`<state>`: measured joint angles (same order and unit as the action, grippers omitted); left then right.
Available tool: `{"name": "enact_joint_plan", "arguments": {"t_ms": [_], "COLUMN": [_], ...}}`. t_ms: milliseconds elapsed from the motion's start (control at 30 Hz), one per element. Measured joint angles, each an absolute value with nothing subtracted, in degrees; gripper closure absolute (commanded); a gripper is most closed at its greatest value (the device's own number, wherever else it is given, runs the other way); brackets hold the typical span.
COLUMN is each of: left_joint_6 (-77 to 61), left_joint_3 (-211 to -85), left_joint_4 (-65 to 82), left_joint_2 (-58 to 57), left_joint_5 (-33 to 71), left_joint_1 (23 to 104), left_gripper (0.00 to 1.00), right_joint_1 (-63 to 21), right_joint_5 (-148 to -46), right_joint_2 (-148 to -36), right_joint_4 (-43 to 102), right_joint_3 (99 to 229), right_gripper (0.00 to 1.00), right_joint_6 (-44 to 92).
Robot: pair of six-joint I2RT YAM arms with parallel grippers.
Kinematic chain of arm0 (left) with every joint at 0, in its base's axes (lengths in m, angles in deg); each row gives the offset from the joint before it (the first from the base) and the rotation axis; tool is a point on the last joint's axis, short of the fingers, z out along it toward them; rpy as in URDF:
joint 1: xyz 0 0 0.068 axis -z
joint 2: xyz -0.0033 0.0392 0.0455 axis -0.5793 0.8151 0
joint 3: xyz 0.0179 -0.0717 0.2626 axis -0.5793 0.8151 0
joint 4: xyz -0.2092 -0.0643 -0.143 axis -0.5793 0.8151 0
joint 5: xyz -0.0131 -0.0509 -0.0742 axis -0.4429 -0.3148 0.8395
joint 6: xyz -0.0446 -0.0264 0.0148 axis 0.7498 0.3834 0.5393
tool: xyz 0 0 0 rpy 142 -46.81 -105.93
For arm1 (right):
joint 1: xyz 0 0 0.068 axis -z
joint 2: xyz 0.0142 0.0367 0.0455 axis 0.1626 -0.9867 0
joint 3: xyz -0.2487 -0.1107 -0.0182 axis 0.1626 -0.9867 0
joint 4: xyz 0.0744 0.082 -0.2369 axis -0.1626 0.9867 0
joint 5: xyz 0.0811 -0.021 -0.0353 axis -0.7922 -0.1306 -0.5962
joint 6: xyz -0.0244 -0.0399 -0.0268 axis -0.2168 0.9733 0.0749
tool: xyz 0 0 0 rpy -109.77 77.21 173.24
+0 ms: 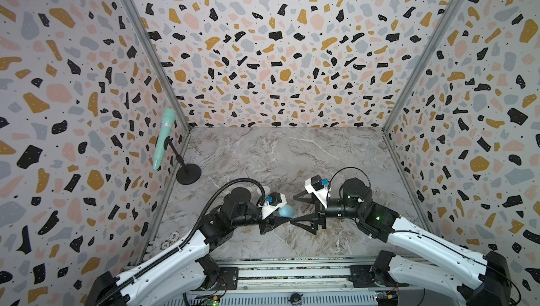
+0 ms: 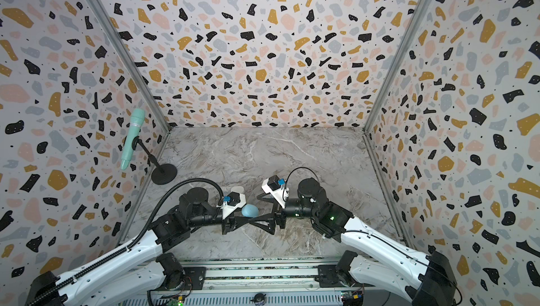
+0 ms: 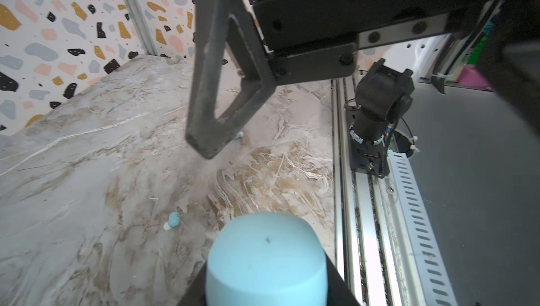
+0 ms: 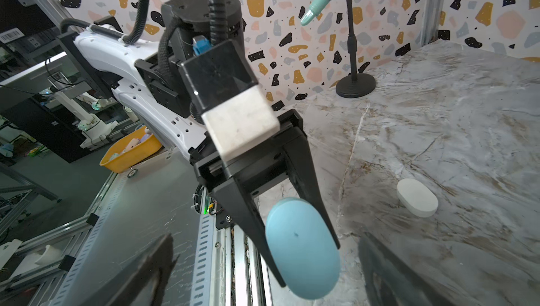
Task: Insert wireless bluetooth earbuds into charging case
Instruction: Open the charging case.
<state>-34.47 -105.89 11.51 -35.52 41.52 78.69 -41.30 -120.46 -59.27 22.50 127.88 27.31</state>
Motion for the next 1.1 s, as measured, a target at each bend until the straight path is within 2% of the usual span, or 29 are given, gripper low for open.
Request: {"name": "enact_joint_plan", "arguments": {"t_ms": [667,1100], "left_joint_6": [-34.4,-34.4], "left_joint_3": [-105.9,-105.9], "left_joint_4": [12.2,12.2], "left_joint_2": [-35.8,-36.3], "left_joint_5": [47.9,49.7], "left_joint_1": [77.8,77.8], "left_gripper": [1.0,1.0], "right_joint_1": [-47.9,-48.1], "right_joint_5": [-112.0,-105.1], "right_joint_2": [-59.0,-58.5], "right_joint_4": [21.7,21.7], "right_joint_3": [124.9,124.1], "right_gripper": [0.04,0.05], "right_joint_6": [31.2,31.3]}}
